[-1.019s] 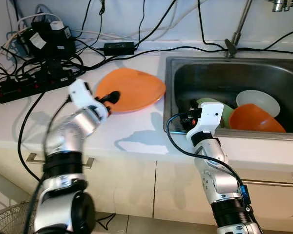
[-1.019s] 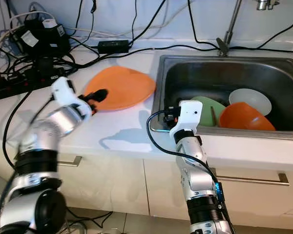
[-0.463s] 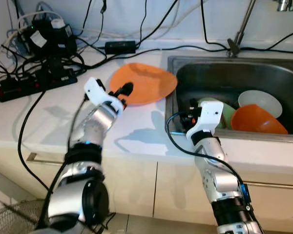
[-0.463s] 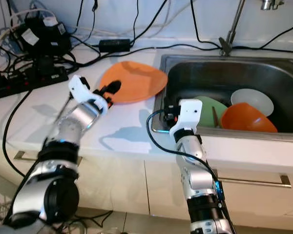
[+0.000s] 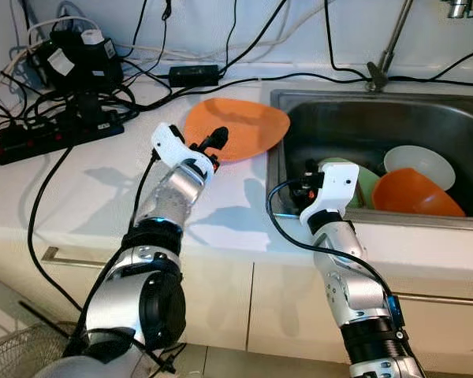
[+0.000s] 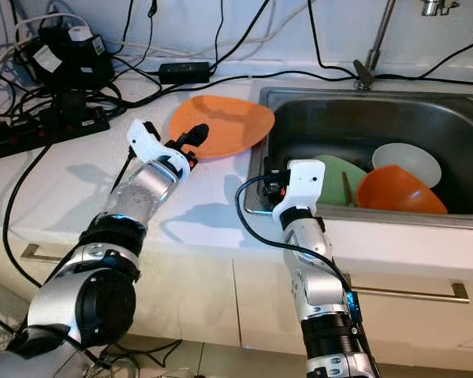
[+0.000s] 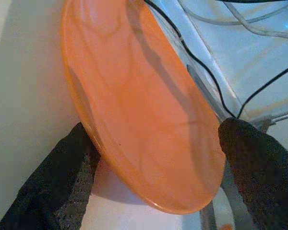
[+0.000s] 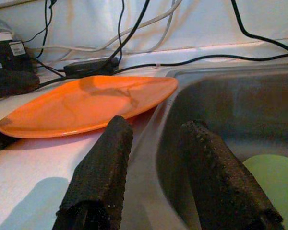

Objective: Kitchen organization

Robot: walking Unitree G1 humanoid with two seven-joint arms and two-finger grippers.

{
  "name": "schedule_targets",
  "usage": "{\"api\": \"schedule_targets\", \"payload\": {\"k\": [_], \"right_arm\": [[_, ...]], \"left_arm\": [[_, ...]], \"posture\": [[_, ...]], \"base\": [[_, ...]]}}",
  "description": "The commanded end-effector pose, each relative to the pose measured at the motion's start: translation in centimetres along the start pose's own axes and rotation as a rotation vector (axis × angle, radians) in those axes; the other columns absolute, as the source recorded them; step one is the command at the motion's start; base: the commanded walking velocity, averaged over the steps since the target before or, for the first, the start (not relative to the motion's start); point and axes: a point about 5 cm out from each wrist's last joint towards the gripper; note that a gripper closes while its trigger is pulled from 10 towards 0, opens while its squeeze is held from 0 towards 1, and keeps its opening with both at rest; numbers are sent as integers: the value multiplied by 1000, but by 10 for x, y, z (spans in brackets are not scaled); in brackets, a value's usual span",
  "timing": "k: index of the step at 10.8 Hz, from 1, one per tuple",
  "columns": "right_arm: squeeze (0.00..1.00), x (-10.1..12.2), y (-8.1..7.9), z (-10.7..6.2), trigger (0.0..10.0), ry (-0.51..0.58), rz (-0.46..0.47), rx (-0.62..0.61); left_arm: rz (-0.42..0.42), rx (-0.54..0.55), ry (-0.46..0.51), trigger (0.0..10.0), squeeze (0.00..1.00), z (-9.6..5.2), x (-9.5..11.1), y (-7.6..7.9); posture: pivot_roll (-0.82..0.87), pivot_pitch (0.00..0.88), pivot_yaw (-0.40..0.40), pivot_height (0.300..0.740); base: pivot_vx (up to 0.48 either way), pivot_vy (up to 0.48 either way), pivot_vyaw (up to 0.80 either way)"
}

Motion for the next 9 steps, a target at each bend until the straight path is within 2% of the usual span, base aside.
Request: {"api": "schedule_targets", "payload": {"k": [1,2,4,9], "right_arm": [[0,3,-3,2,10000,2,2,12],[0,3,-4,2,10000,0,3,13],[0,2,-4,2,10000,-2,6,11],[0,0,-6,3,10000,-8,10,10]], "left_arm": [[14,49,49,4510,0,2,6,2],[8,69,104,0,0,3,12,4],[12,79,135,0,0,3,15,3],[22,63,127,0,0,3,12,-1]], "posture": [[33,0,47,740],[33,0,50,740],[34,0,55,740],[41,0,56,740]], "base": [[0,0,0],[0,0,0],[0,0,0],[0,0,0]]}}
Point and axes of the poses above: a point about 5 cm out from each wrist's last joint towards the gripper, its own z axis pointing out of the wrist towards the gripper, its own x axis along the axis of the wrist's last joint, y = z × x, and after that the axes turned 3 degrees about z, right-handed
